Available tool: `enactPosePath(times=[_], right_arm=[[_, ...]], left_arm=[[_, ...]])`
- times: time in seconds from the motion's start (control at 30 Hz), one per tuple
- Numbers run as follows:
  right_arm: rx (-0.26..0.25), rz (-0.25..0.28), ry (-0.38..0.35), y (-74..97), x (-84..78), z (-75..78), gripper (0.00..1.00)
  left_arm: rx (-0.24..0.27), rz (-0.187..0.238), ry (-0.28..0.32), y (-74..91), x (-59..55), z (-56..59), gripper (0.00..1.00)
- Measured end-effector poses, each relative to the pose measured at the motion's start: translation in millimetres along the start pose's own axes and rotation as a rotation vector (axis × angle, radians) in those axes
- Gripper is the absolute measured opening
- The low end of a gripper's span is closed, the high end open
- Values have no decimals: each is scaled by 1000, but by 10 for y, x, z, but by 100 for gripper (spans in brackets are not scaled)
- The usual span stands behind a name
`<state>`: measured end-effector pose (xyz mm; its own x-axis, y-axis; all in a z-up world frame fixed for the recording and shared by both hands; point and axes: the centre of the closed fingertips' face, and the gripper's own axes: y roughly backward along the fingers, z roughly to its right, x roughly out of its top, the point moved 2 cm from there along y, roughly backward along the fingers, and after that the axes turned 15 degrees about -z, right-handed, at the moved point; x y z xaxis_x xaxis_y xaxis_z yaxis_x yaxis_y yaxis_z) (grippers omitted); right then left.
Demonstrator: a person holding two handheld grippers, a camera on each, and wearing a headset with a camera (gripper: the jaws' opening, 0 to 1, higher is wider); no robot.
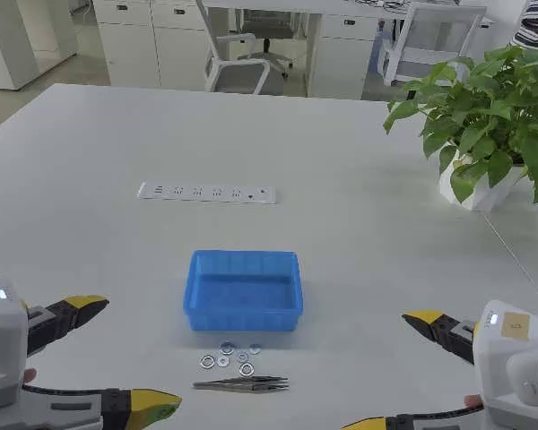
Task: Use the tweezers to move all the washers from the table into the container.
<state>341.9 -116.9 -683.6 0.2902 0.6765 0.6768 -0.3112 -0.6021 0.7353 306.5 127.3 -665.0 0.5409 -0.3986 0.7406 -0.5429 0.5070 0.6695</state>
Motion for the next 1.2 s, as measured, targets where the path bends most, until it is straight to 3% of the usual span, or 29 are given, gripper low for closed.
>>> enactPosePath(times=[1.2], right_arm=[[4,3,20,-4,2,-6,100]], left_arm=[[-4,-1,-22,-34,20,33,99]])
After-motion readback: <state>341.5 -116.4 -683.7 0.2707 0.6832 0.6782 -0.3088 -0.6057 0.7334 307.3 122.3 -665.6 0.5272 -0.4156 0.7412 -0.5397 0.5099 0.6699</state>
